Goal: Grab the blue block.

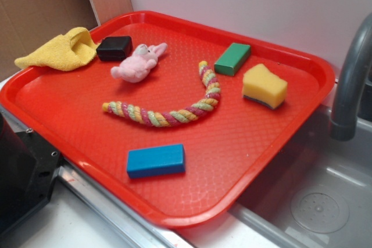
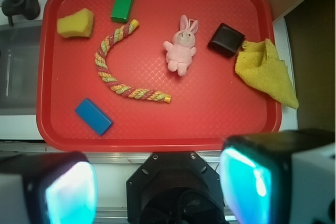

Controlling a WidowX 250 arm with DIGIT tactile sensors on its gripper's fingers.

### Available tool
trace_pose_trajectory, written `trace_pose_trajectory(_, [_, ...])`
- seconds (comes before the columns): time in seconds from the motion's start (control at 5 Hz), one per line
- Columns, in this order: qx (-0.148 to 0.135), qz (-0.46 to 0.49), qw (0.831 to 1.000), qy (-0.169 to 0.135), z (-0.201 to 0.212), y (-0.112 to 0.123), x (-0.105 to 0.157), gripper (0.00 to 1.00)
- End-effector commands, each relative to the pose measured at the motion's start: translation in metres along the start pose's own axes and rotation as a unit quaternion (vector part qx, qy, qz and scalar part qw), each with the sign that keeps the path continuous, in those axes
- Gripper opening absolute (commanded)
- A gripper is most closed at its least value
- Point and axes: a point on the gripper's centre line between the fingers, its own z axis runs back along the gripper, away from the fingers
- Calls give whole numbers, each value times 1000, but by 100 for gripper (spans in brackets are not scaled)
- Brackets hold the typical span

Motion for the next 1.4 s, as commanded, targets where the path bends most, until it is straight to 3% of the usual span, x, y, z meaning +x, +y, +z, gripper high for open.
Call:
trace_pose_trajectory(0.0, [0,0,1000,0,0,0,0,100])
trace_pose_trajectory(0.2, [35,-115,993,8,-50,-41,-1,100])
trace_pose_trajectory(0.4, [16,-232,972,34,-101,-86,-13,100])
trace_pose_trajectory(0.6, [-21,-242,970,17,-143,-90,-22,100])
trace_pose_trajectory(0.8, [-30,-249,968,24,-166,-86,-25,100])
trace_pose_trajectory(1.0, [-39,-250,968,-3,-185,-91,-21,100])
trace_pose_trajectory(1.2, [-46,-277,960,0,-194,-100,-16,100])
